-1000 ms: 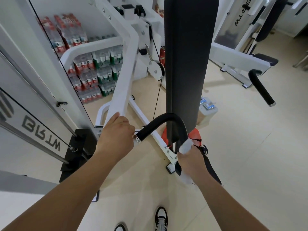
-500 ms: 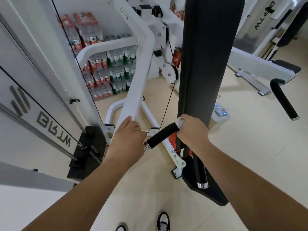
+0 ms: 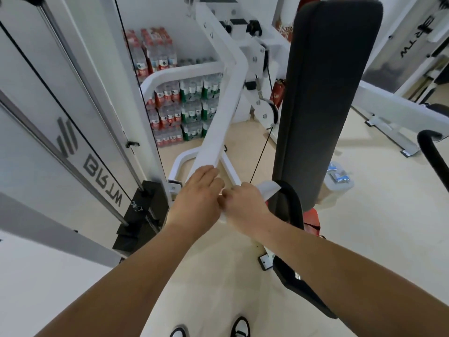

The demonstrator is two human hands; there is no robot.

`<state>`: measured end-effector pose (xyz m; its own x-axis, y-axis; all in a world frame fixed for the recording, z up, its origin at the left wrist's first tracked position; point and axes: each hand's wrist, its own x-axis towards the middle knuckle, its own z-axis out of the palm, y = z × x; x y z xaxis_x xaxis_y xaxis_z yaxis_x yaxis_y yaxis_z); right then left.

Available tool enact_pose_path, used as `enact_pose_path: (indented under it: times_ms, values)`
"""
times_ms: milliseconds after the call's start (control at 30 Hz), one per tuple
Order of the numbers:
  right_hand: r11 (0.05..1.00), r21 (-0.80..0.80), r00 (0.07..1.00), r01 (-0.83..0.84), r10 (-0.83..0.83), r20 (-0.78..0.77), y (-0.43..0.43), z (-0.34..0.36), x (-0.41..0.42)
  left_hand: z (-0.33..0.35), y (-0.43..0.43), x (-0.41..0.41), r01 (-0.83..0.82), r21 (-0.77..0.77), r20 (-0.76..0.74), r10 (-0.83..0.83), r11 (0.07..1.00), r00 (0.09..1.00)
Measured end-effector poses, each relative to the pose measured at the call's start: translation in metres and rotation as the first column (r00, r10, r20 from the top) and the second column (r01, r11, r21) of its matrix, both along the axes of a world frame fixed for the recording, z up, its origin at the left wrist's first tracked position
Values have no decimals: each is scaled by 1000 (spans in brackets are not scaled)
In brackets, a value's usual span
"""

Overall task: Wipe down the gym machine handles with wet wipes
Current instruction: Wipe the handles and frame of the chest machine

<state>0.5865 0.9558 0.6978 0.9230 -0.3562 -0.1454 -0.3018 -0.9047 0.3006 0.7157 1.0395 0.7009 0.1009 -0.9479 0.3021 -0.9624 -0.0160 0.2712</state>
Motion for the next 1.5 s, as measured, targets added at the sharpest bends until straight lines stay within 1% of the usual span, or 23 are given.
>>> enact_pose_path:
  times_ms: [67, 167, 200, 267, 300, 333, 433, 533, 667, 733, 767, 867, 933, 967, 1000, 1067, 1100, 1133, 1200, 1233, 1267, 1367, 1500]
  values:
    - [1000, 29, 999, 3, -2, -54, -12, 11, -7, 1, 2, 2, -26, 33, -8, 26, 999, 1000]
    - [960, 96, 965, 263, -262, -24, -46, 32, -36, 5, 3, 0, -36, 85, -20, 38, 996, 999]
    - [903, 169, 914, 394, -404, 31, -55, 37, -47, 7, 4, -1, -43, 98, -21, 45, 994, 999]
    - [676, 424, 703, 603, -701, 119, -62, 36, -67, 10, 4, -2, -53, 117, -17, 56, 992, 998]
    - [539, 547, 574, 641, -809, 126, -59, 32, -73, 11, 4, -2, -56, 123, -8, 58, 991, 998]
    - [440, 635, 470, 635, -872, 134, -56, 28, -77, 12, 3, -3, -60, 126, 3, 60, 990, 998]
    - [292, 767, 278, 571, -948, 153, -37, 12, -88, 13, 3, -4, -64, 128, 10, 63, 990, 998]
    - [65, 850, 71, 522, -997, 32, -7, -6, -108, 14, 4, -5, -69, 128, 17, 68, 989, 998]
    - [-55, 832, -97, 552, -995, -2, 45, -30, -130, 12, 1, -4, -59, 96, 27, 57, 994, 998]
    - [-94, 785, -137, 613, -990, -11, 68, -35, -136, 11, 1, -4, -55, 78, 39, 52, 995, 998]
    - [-56, 765, -124, 642, -992, 31, 77, -36, -136, 10, 1, -3, -51, 75, 42, 48, 996, 998]
    - [302, 700, 75, 648, -939, 336, 77, -32, -127, 8, -1, -2, -48, 89, 31, 46, 995, 998]
    - [538, 622, 226, 569, -830, 511, 59, -19, -109, 7, -2, -1, -57, 110, 22, 55, 992, 998]
    - [622, 598, 254, 506, -770, 586, 48, -10, -95, 7, -2, -1, -61, 114, 16, 60, 992, 998]
    - [648, 617, 220, 447, -748, 626, 36, -1, -78, 7, -1, -2, -61, 113, 10, 61, 992, 998]
    - [610, 722, 103, 326, -782, 614, 21, 13, -42, 9, -1, -3, -59, 98, 6, 58, 993, 998]
    - [608, 746, 132, 272, -791, 597, 17, 15, -25, 11, 0, -3, -58, 93, 2, 58, 994, 998]
    - [656, 711, 270, 253, -754, 599, 17, 14, -14, 13, 1, -3, -55, 87, -11, 56, 995, 998]
    - [828, 507, 645, 241, -527, 554, 16, 3, -11, 16, 2, -2, -43, 71, -34, 46, 997, 998]
    - [887, 418, 757, 198, -409, 509, 14, 1, -19, 17, 3, -1, -32, 68, -33, 35, 997, 999]
    - [907, 397, 817, 139, -332, 472, 9, 4, -30, 17, 3, -1, -22, 68, -33, 25, 997, 999]
    - [853, 520, 890, 48, -273, 365, -9, 25, -63, 16, 2, 0, -36, 39, -76, 39, 999, 996]
    - [947, 313, 982, -69, 9, 190, -21, 32, -78, 13, 2, -2, -43, -12, -64, 43, 999, 997]
